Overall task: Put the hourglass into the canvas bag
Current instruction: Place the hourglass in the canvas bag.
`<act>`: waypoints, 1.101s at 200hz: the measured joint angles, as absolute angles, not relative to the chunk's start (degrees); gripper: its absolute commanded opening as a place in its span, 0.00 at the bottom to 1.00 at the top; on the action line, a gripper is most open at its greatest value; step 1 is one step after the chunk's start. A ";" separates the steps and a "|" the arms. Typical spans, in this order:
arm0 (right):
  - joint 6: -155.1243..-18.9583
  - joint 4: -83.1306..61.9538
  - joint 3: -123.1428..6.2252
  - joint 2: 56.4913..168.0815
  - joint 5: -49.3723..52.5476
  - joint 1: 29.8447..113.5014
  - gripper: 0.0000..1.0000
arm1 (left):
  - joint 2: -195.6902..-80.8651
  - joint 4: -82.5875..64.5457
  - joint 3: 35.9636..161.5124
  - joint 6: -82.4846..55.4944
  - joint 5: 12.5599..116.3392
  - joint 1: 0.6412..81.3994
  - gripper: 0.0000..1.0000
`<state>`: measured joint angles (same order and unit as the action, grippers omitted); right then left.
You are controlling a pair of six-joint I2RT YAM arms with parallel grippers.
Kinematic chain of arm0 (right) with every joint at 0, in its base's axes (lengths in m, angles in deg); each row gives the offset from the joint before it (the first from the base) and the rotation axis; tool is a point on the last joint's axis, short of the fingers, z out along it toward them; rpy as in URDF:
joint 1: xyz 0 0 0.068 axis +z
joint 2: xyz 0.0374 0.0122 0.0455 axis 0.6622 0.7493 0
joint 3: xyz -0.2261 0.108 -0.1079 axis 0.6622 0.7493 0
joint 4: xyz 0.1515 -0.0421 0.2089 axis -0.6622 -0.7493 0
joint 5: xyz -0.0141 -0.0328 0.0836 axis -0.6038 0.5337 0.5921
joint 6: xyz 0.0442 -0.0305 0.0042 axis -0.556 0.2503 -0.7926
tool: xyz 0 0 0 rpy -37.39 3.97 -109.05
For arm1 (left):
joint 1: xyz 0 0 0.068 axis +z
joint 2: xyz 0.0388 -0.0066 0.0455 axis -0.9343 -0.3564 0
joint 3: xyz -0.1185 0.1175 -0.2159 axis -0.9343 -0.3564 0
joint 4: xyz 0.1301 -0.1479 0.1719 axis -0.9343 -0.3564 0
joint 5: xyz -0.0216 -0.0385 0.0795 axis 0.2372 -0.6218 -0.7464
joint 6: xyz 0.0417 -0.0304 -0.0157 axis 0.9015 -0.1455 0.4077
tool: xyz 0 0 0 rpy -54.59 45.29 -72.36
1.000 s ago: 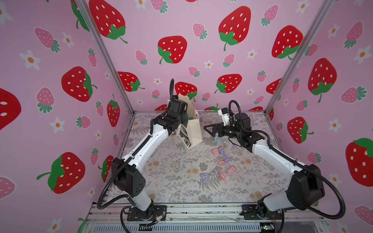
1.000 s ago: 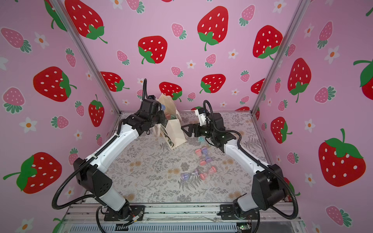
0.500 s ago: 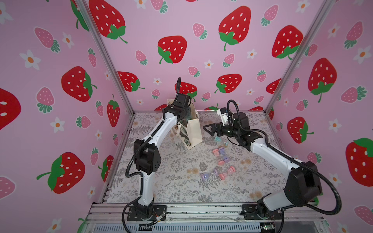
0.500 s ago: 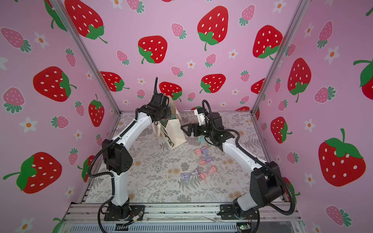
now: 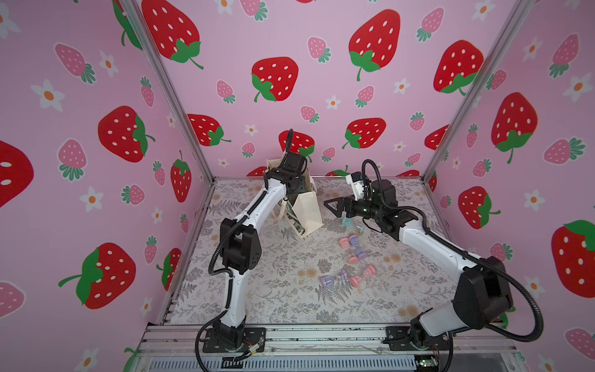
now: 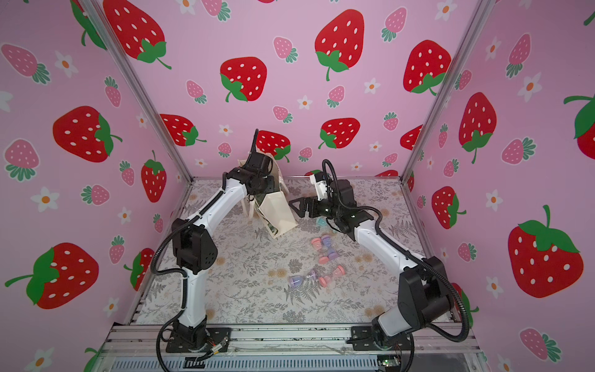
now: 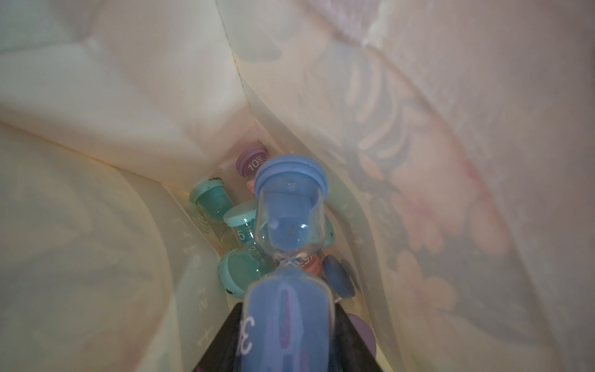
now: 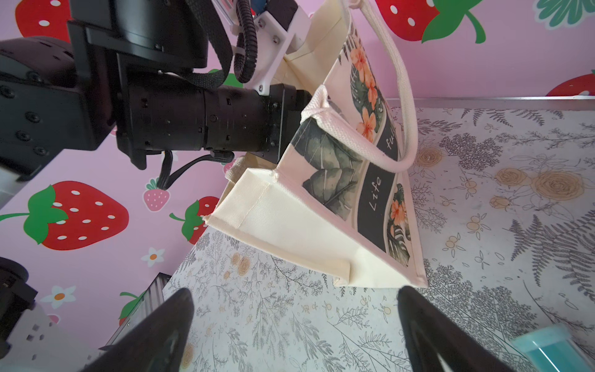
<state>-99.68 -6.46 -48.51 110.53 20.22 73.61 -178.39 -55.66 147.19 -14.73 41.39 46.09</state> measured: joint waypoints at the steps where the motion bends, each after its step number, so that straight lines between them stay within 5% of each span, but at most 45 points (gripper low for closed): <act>1: -99.68 -6.46 -48.51 110.53 20.22 73.61 0.99 | -178.39 -55.70 147.19 -14.69 41.39 46.09 0.43; 91: -99.39 -6.46 -48.42 110.42 19.43 73.61 0.99 | -177.35 -56.23 147.15 -14.56 41.94 45.92 0.62; 220: -99.33 -9.08 -44.03 104.28 16.20 73.57 0.99 | -158.11 -54.28 138.08 -15.78 42.20 43.95 0.65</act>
